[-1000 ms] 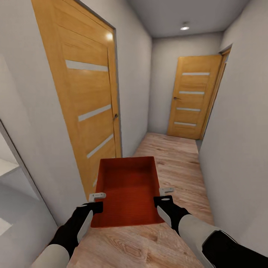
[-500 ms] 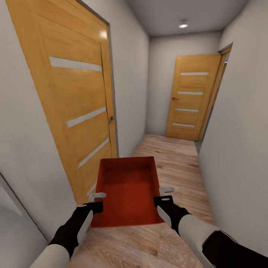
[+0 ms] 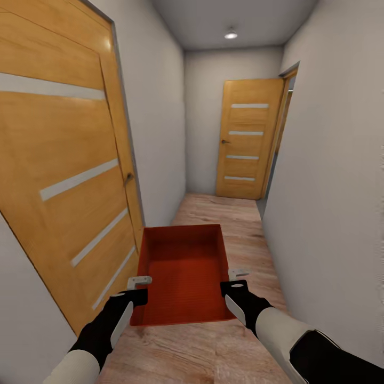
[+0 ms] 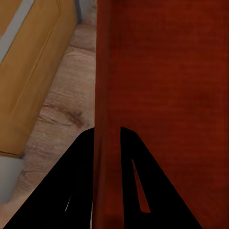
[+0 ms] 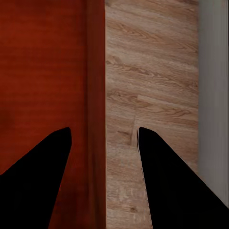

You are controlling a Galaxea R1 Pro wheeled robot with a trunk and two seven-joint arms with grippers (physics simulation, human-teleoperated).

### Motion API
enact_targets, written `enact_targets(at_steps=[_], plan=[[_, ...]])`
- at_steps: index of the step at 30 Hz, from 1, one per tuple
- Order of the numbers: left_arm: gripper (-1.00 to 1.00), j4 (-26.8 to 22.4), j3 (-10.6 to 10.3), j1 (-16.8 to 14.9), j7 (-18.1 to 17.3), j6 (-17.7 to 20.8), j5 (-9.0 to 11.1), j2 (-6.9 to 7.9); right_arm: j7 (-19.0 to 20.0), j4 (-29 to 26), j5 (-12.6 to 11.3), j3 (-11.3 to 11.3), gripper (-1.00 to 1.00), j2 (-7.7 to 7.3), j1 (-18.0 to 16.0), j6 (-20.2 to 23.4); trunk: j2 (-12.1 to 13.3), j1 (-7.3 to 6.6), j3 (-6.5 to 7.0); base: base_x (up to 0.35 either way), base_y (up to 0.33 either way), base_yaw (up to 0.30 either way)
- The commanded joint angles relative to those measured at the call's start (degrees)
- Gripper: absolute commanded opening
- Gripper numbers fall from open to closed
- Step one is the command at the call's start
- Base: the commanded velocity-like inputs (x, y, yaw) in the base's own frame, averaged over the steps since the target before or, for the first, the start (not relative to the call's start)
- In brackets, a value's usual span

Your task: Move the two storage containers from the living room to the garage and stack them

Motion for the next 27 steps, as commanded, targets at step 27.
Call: enact_targets(at_steps=[27], plan=[[-1.0,-0.22,-0.02,-0.05,0.94,-0.68,-1.97,0.21,0.77,0.01,-2.3,1.71,-1.0,-0.03,-0.05,0.27,-0.14,0.07,-0.14,0.322,0.0,-0.233]])
